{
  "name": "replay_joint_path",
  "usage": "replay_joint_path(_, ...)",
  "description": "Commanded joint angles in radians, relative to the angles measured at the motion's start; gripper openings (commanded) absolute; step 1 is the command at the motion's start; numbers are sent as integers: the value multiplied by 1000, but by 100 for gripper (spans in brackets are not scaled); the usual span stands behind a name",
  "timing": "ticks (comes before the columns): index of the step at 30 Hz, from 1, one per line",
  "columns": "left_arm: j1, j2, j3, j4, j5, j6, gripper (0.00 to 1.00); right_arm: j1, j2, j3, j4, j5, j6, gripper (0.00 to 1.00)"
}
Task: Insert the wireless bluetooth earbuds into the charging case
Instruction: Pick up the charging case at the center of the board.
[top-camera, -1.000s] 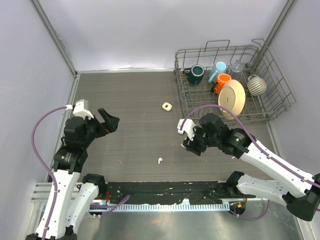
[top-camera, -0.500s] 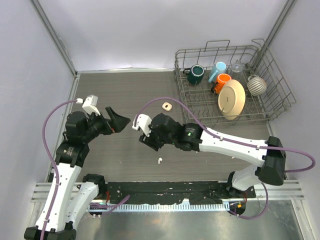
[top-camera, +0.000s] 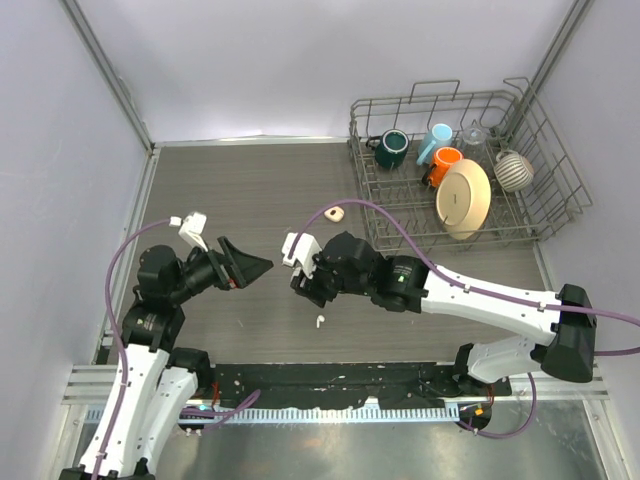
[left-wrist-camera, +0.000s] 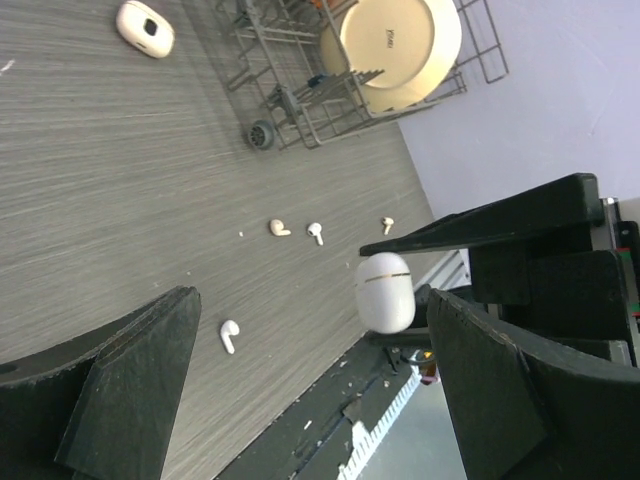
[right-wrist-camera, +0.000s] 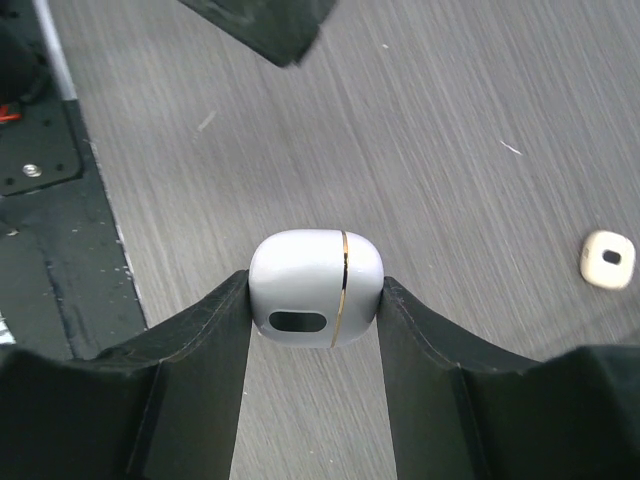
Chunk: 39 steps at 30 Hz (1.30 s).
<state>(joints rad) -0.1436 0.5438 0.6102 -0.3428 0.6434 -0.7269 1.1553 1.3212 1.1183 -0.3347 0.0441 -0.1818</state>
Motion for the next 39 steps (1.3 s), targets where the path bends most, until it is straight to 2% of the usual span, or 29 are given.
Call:
replay_joint_path(1,4,-5,-13,155,97,-75,100,3,-14,3,74,-134,-15,1)
replay_joint_path(5,-7,8,-17,212,139,-103,100,3,-4,8,71,-156,-16,1)
replay_joint_path(11,-23,47,0,162,166,-43,98,3,-8,9,88,-159,-21,1)
replay_joint_path(15,-51,70,28,64,131,26,96,3,-2,18,85,-150,-25,1)
replay_joint_path(20,-141,110,68,-1,58,72,94,3,12,29,86,-136,-28,1)
replay_joint_path(26,-212,140,89,11,33,72,93,3,36,47,76,-119,-27,1)
replay_joint_path(39,-274,234,117,-51,-4,118,85,4,27,63,71,-107,-48,1)
